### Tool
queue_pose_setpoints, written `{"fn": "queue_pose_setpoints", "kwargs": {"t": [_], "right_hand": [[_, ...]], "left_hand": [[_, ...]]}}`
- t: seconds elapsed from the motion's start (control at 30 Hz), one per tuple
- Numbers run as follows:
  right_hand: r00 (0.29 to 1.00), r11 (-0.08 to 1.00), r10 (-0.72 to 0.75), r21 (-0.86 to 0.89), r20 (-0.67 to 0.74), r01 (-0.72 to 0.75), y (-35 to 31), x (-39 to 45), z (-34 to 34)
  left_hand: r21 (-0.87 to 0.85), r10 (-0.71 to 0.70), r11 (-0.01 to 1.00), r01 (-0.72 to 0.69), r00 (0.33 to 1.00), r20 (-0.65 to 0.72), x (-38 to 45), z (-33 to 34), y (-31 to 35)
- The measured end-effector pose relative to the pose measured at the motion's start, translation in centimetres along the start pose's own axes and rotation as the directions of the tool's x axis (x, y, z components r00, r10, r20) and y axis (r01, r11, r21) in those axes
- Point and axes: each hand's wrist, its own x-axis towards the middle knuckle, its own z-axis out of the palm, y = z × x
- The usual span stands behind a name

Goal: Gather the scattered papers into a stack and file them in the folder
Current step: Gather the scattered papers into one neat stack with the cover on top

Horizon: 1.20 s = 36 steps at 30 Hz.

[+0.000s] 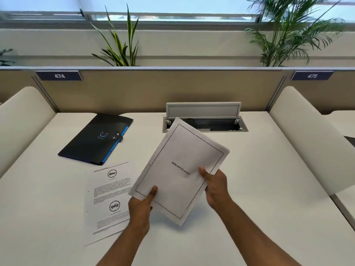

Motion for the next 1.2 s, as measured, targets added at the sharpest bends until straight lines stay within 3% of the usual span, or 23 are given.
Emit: {"fn": "queue_pose_setpoints", "kwargs": {"t": [0.1, 0.2, 0.3, 0.57, 0.63, 0.8, 0.97, 1.2], "right_hand": [[0.974, 0.950, -0.206, -0.220, 0.092, 0.221, -2.1, 0.2, -0.7], [0.933, 0.866, -0.278, -0.361, 0.227, 0.346, -3.9, -0.1, -0.9], [0.892, 0.816, -0.327, -0.384, 0.312, 0.433, -4.8, -0.6, -0.3], [0.813, 0.751, -0.480, -0.326, 0.329, 0.575, -5.5, -1.7, -0.7], [0.817, 0.751, -0.459, -0.340, 0.348, 0.566, -4.8, -1.5, -1.3], [0.909, 0.790, -0.317, -0.455, 0.271, 0.412, -3.3, -0.6, -2.2], [0.914, 0.809, -0.312, -0.431, 0.259, 0.399, -3.2, -0.1, -3.1], [0.966, 0.750, -0.141, -0.614, 0.216, 0.247, -0.4, 1.0, -5.5]], "left_hand": [[0.289, 0.131, 0.952, -0.099, 0.987, -0.096, -0.1, -0.3, 1.7], [0.483, 0.324, 0.812, -0.327, 0.941, 0.093, -0.3, 1.5, 4.9], [0.416, 0.380, 0.772, -0.481, 0.873, 0.305, -0.6, 4.4, 8.2], [0.302, 0.562, 0.700, -0.647, 0.760, 0.327, -1.9, 6.1, 7.5], [0.323, 0.574, 0.675, -0.663, 0.748, 0.334, -1.8, 5.9, 6.2], [0.365, 0.573, 0.665, -0.652, 0.758, 0.311, -2.4, 6.5, 4.1], [0.388, 0.591, 0.638, -0.665, 0.746, 0.307, -2.7, 6.8, 3.5], [0.517, 0.394, 0.705, -0.486, 0.874, 0.284, -2.0, 5.5, -0.8]]}}
